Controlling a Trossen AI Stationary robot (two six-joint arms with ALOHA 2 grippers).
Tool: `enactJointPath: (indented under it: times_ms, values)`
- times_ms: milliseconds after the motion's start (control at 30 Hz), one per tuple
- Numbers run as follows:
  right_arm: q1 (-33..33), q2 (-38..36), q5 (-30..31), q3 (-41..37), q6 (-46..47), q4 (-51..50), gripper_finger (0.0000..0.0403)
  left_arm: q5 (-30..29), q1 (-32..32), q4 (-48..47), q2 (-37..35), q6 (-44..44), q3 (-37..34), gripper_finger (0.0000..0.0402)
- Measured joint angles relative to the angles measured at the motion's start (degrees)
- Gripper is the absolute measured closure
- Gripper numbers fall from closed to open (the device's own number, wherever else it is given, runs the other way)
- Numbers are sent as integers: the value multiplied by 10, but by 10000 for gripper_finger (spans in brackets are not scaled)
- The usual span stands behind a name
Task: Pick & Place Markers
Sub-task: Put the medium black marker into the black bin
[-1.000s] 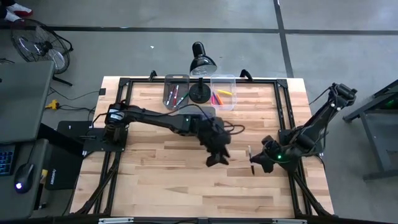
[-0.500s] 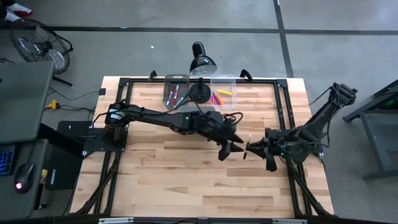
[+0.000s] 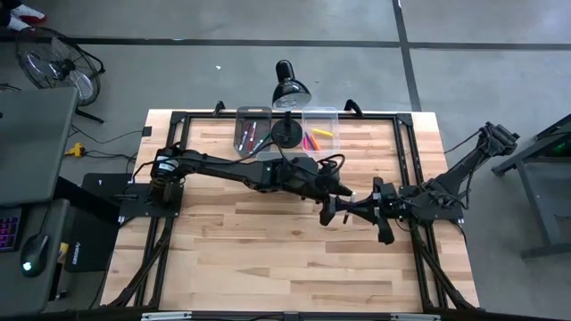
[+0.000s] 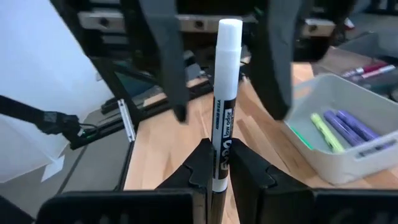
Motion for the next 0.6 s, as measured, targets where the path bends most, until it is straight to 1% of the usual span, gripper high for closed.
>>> enactJointPath:
  times_ms: [167, 267, 400, 600]
  values:
    - [-10, 0, -16, 0, -15, 3, 373, -16, 0, 3, 0, 0, 0, 209]
    - [-11, 0, -16, 0, -16, 3, 367, -19, 0, 1, 0, 0, 0, 220]
    - [-11, 0, -16, 0, -25, 3, 368, -13, 0, -2, 0, 0, 0, 258]
    - [-11, 0, -16, 0, -29, 3, 372, 1, 0, -2, 0, -2, 0, 338]
